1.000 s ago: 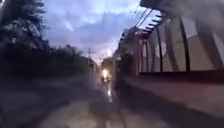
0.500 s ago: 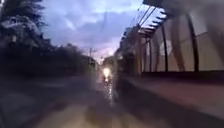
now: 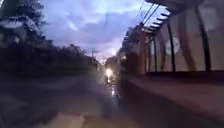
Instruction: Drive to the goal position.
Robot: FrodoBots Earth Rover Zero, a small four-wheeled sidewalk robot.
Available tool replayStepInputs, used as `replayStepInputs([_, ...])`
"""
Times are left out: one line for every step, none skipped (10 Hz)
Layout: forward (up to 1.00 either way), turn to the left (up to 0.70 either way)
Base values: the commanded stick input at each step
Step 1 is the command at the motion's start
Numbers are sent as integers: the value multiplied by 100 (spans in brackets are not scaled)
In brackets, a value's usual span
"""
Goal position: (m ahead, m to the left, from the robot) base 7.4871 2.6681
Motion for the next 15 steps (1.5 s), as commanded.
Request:
replayStepInputs([70,0])
replayStepInputs([70,0])
replayStepInputs([70,0])
replayStepInputs([70,0])
replayStepInputs([70,0])
replayStepInputs([70,0])
replayStepInputs([70,0])
replayStepInputs([70,0])
replayStepInputs([70,-21])
replayStepInputs([70,-35])
replayStepInputs([70,-35])
replayStepInputs([70,-35])
replayStepInputs([70,-35])
replayStepInputs([70,-29])
replayStepInputs([70,-19])
